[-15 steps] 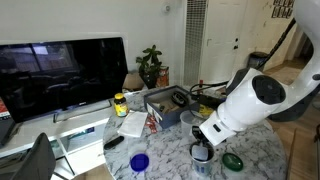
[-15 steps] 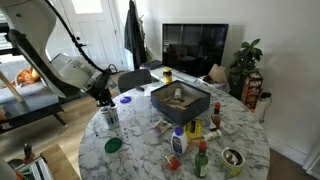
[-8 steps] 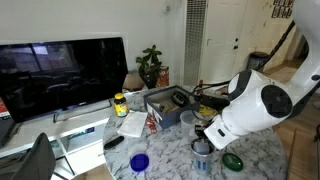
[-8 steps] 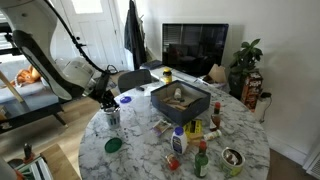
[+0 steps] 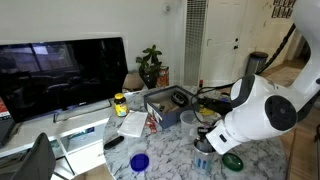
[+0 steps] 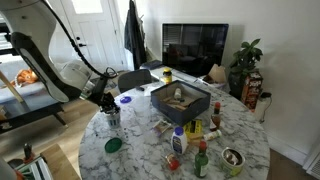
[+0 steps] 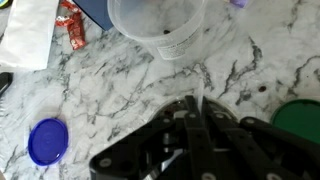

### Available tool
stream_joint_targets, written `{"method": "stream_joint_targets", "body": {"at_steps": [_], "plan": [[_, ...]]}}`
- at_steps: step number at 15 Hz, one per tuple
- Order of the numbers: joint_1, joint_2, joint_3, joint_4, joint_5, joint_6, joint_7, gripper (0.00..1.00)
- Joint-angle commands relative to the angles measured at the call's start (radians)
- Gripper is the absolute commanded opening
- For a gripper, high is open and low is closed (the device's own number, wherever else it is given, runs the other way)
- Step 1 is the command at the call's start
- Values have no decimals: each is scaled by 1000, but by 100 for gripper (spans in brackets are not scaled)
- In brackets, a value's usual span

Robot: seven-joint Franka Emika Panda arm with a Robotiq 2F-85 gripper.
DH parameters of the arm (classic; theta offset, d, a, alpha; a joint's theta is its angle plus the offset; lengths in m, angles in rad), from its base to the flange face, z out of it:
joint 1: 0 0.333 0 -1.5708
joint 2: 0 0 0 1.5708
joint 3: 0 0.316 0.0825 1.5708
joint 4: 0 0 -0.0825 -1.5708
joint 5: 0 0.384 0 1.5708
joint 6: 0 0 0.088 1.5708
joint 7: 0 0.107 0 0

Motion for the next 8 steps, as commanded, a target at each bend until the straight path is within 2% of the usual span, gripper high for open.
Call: {"method": "stream_joint_targets", "body": {"at_steps": [1,4,8], "plan": [[-19,8,6,-13,91,36,-46,2],[-34,8,5,-19,246,74,-142,2],[-47,-1,5,-18,424,62,-234,2]]}}
